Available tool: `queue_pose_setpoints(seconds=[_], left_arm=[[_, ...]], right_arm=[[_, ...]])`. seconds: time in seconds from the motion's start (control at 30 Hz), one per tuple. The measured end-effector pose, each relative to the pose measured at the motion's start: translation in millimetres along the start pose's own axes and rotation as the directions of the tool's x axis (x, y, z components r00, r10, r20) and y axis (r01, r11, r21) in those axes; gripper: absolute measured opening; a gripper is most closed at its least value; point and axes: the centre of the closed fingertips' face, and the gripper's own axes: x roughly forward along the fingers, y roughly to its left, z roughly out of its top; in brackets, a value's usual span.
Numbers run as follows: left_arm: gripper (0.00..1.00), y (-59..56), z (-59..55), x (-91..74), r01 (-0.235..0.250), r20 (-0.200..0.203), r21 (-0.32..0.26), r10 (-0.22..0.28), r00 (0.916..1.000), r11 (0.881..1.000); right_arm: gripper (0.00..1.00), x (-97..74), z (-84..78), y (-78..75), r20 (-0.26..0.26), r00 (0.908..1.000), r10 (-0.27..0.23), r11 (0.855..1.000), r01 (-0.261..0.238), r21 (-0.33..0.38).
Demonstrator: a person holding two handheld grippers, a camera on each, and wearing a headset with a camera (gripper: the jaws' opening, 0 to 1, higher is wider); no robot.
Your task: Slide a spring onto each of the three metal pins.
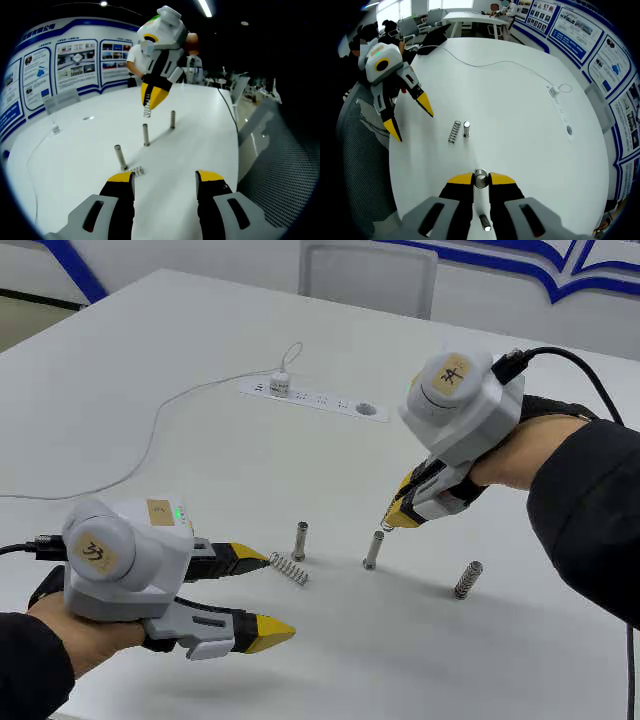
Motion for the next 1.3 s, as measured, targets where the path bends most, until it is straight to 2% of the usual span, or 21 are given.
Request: queue_pose_setpoints(seconds=[0.63,0.7,1.3], left_arm=[[0.49,1.5,-2.7,0.4,-0.003,-0.002,-0.012,0.003,1.0,1.0],[0.49,1.2,-2.9,0.6,-0.002,-0.004,-0.012,0.002,1.0,1.0],[0.49,2.4,-3.5,0.8,-0.004,-0.005,-0.02,0.004,1.0,1.0]], right_arm=[[0.12,28.5,-10.5,1.1,-0.054,0.9974,0.047,0.998,-0.045,0.035],[0.12,38.6,-14.3,-1.3,-0.063,0.9966,0.054,0.998,-0.051,0.045],[0.12,66.5,-28.3,-0.4,-0.101,0.9925,0.068,0.995,-0.06,0.082]])
